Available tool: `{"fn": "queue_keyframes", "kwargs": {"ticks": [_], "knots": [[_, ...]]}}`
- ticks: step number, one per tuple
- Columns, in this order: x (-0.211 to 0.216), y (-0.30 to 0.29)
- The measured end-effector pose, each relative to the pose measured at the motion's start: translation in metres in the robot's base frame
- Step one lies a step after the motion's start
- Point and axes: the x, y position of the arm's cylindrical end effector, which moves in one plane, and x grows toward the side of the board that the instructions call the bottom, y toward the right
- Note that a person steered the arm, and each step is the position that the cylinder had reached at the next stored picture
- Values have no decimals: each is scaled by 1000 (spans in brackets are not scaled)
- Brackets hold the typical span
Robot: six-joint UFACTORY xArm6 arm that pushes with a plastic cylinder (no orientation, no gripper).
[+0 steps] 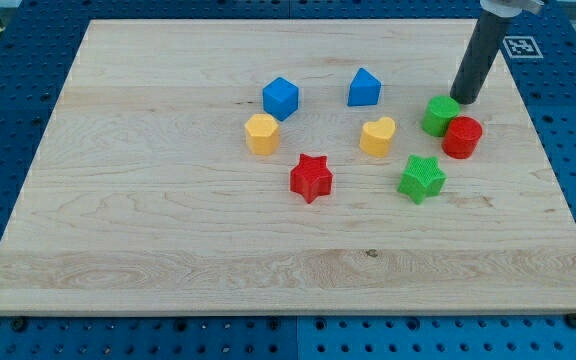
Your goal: Move the green circle into the heart
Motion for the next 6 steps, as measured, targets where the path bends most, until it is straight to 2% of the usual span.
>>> {"fn": "queue_keyframes", "kwargs": {"ticks": [3, 5, 6], "knots": [[0, -3], [19, 0], [36, -28]]}}
